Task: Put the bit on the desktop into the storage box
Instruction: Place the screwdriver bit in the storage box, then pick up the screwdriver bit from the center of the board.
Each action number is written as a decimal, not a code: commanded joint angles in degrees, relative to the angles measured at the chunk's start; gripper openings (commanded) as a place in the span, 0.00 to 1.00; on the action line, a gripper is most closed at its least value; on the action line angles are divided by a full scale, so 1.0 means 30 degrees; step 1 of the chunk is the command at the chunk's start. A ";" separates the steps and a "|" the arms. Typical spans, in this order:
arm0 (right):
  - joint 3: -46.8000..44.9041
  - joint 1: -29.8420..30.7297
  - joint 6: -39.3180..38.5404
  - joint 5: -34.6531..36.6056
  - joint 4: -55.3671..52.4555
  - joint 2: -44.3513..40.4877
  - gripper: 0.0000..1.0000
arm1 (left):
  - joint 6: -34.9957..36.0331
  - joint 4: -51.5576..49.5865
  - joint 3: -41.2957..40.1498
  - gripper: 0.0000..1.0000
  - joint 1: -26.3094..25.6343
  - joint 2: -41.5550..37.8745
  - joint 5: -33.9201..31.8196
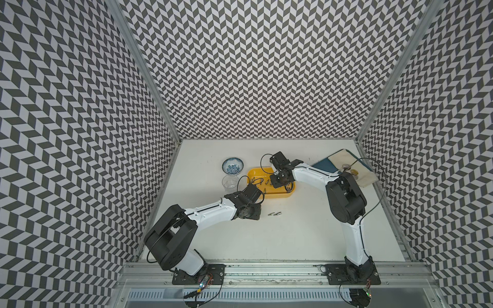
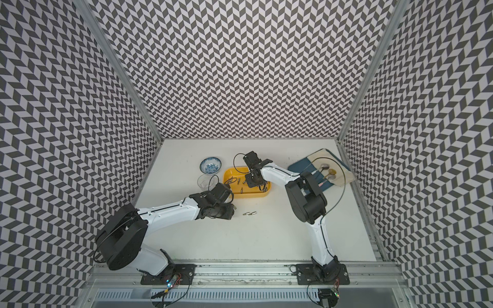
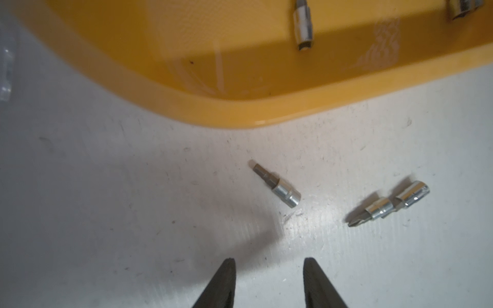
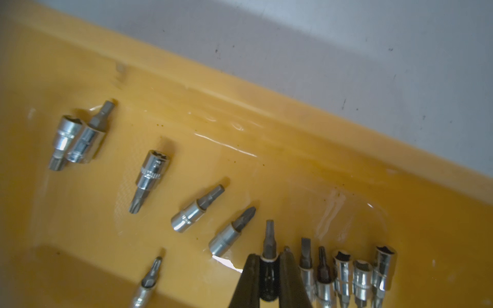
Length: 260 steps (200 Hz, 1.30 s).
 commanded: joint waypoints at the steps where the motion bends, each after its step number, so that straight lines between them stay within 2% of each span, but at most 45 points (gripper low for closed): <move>1: 0.0692 -0.0083 -0.0061 0.0302 0.0702 0.0468 0.00 | -0.0053 0.0518 0.0583 0.46 -0.0108 0.0509 -0.0025; 37: 0.1059 -0.0096 -0.0127 0.0434 0.0556 0.0884 0.00 | -0.0113 0.0760 0.0814 0.47 -0.0118 0.0514 -0.0077; 106: 0.0935 -0.0112 -0.0068 0.0517 0.0530 0.0767 0.27 | -0.0001 0.0994 0.1556 0.48 -0.0065 0.1434 -0.0151; 129: 0.0876 -0.0112 -0.0098 0.0636 0.0551 0.0482 0.32 | 0.0186 0.0936 0.2008 0.48 -0.0035 0.1982 -0.0238; 260: 0.0276 -0.0200 -0.0032 0.0961 0.0028 -0.2619 0.34 | 0.1086 -0.0524 0.3573 0.49 0.0166 0.3671 -0.2102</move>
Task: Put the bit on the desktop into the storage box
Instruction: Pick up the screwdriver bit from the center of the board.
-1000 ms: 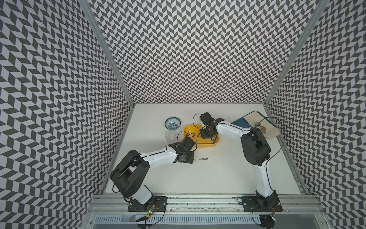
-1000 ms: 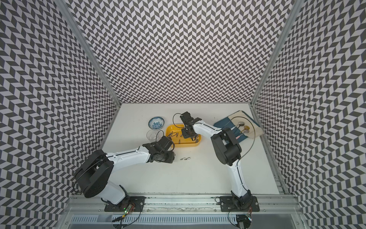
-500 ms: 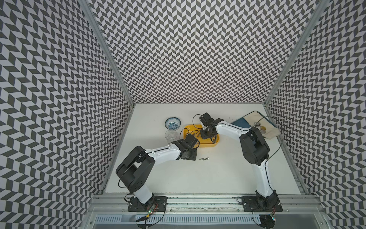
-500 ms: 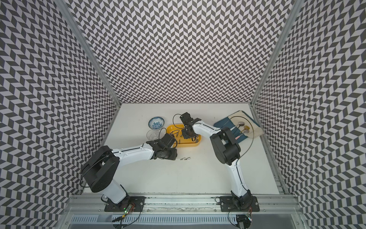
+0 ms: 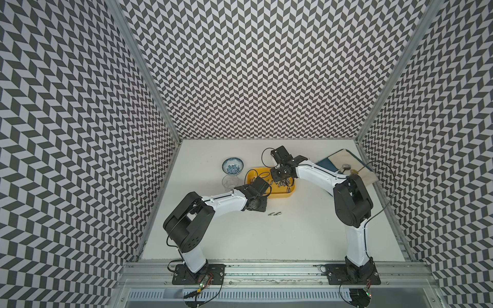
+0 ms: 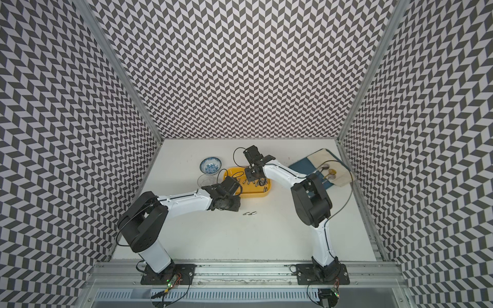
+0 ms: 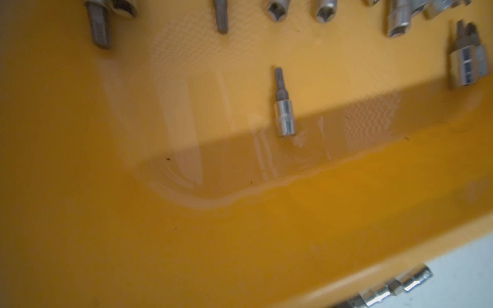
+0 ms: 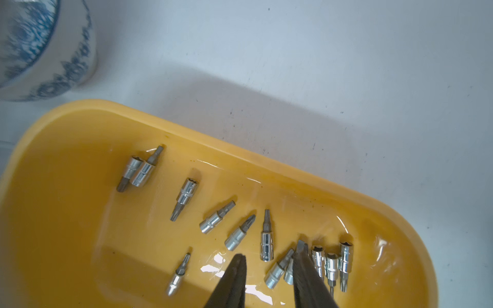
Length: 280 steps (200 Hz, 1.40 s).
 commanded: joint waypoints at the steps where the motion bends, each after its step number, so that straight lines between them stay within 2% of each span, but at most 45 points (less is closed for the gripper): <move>1: -0.0256 -0.0112 -0.0013 0.0306 0.0036 -0.1014 0.34 | 0.0484 -0.0825 0.0432 0.49 0.0037 0.0136 -0.0913; 48: 0.0124 -0.0112 -0.0061 0.0327 -0.0447 -0.1651 0.34 | 0.0714 -0.1077 0.0509 0.48 0.0053 0.0398 -0.1161; 114: 0.0070 -0.0112 -0.0032 0.0360 -0.0785 -0.2359 0.34 | 0.0890 -0.1311 0.0187 0.40 -0.0031 0.0098 -0.1073; 160: -0.0254 -0.0112 0.0016 0.0364 -0.0869 -0.2747 0.34 | 0.0670 -0.1194 -0.0156 0.40 -0.0326 -0.0126 -0.1015; 209: -0.0715 -0.0083 0.0086 0.0148 -0.0843 -0.3178 0.34 | 0.0539 -0.1106 -0.0547 0.35 -0.0474 -0.0188 -0.1051; 280: -0.2360 0.0085 0.0489 0.0183 -0.0758 -0.4586 0.34 | 0.0481 -0.0916 -0.1020 0.17 -0.0545 -0.0272 -0.0861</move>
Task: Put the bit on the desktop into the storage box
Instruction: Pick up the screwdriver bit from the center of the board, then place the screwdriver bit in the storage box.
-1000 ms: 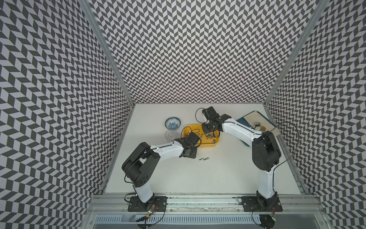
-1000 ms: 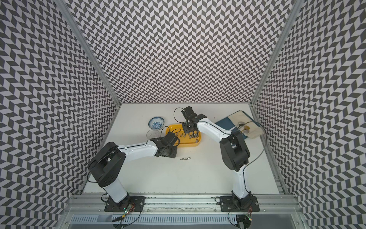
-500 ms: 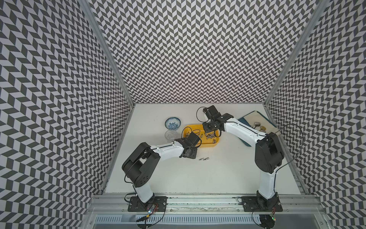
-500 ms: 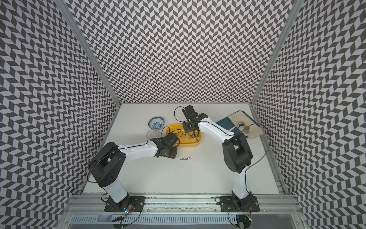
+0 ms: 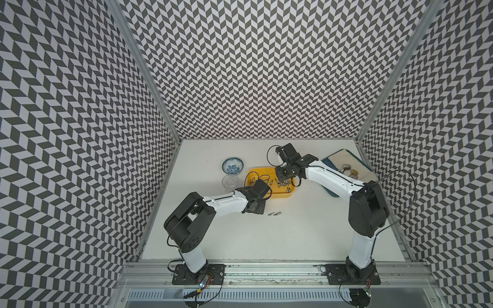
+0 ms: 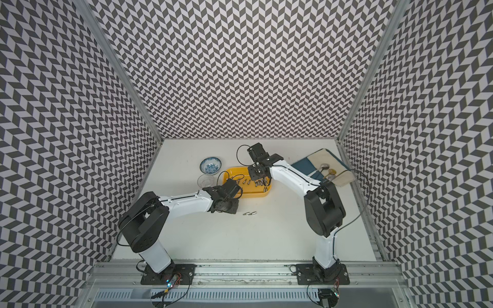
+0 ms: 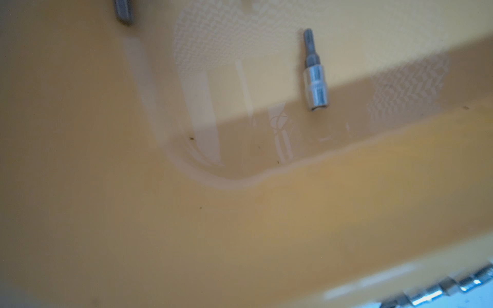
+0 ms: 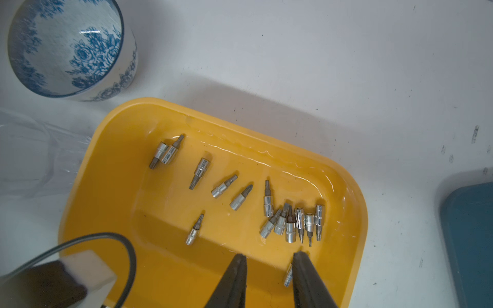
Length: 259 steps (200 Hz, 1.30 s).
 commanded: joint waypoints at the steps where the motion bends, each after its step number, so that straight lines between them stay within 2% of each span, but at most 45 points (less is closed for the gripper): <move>1: -0.0746 0.0081 0.0398 0.0033 0.0315 -0.1403 0.34 | -0.0146 -0.0231 -0.0684 0.17 -0.0189 -0.0201 0.0236; 63: -0.3497 0.0349 0.1471 0.0164 0.0726 -0.4064 0.34 | 0.0076 -0.0116 -0.1072 0.00 -0.0343 -0.0448 0.0525; 111: -0.4957 -0.0024 0.2454 -0.0235 0.0909 -0.6132 0.34 | -0.0311 -0.1685 0.0191 0.00 -0.0343 -0.2554 0.1124; 156: -0.6532 -0.0524 0.3101 -0.0198 0.0727 -0.8285 0.35 | 0.0710 -0.4076 0.3770 0.00 0.0210 -0.3086 0.0921; 201: -0.8239 -0.0588 0.3710 -0.0593 0.0623 -0.9972 0.35 | 0.2654 -0.4715 0.8084 0.00 0.1348 -0.0013 0.1025; 259: -1.0040 -0.0588 0.4151 -0.0727 0.0419 -1.1752 0.35 | 0.4017 -0.3982 1.1688 0.00 0.1963 0.4687 0.1260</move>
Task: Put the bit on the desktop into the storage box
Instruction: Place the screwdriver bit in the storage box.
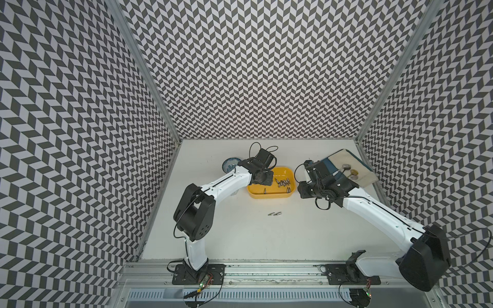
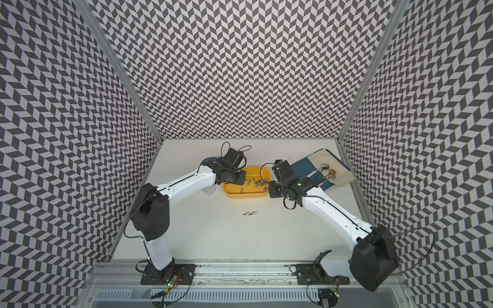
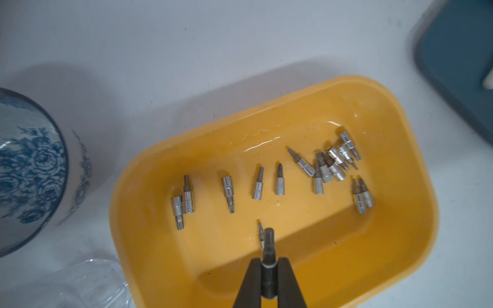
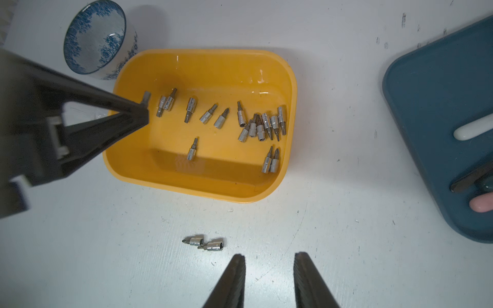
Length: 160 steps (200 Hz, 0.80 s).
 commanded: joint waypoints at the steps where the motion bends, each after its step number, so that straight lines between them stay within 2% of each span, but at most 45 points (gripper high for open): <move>1: -0.0414 -0.0049 0.0370 -0.0093 0.0295 -0.0911 0.35 | 0.0999 -0.0131 0.1375 0.00 0.0014 0.1206 0.0232; 59: -0.1008 -0.0049 0.0405 -0.0512 0.0417 -0.1138 0.35 | 0.1838 -0.0083 0.2828 0.00 0.0278 0.3489 -0.0399; 117: -0.2460 0.0093 0.0498 -0.2066 0.1479 -0.1320 0.35 | 0.2082 0.0254 0.2500 0.00 0.0792 0.4265 -0.0264; 160: -0.3735 0.1071 -0.0167 -0.2623 0.2476 -0.1631 0.35 | 0.2111 0.0591 0.2368 0.00 0.0955 0.4645 -0.0030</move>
